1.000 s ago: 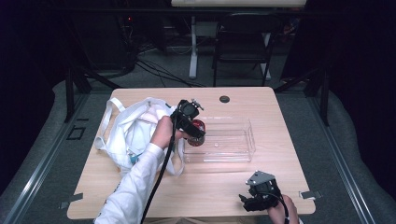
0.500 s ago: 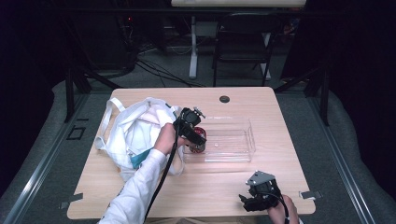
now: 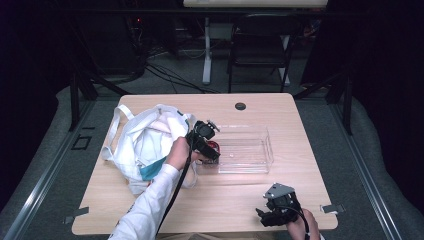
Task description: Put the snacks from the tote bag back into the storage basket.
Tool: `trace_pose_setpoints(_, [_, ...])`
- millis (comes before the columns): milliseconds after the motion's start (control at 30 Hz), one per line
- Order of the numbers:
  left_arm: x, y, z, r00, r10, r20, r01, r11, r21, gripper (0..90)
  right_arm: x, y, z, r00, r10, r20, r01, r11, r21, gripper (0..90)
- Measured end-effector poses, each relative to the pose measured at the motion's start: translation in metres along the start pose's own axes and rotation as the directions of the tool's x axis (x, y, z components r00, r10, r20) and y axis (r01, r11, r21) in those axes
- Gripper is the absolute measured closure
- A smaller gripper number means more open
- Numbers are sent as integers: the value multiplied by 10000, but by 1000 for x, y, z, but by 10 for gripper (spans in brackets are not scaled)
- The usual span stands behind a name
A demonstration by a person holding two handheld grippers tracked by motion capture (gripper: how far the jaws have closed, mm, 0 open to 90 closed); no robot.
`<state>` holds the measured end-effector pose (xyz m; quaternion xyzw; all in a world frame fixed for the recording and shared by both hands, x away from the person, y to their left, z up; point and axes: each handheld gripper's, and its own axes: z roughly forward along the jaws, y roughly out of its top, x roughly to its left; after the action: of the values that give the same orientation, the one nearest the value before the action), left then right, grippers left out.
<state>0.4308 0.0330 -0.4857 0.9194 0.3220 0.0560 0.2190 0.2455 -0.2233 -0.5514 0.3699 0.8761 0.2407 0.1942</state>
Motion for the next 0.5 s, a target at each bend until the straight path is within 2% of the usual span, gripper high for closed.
trace_pose_setpoints(367, [-3, -4, 11, 9998, 10, -189, -5, 9996, 292, 260, 0, 0, 0, 10000, -19, 50, 19, 10000, 44, 147])
trace_pose_setpoints(500, [-4, -4, 11, 9993, 231, -296, -219, 9990, 394, 259, 1, 0, 0, 10000, -15, 33, 15, 10000, 25, 147])
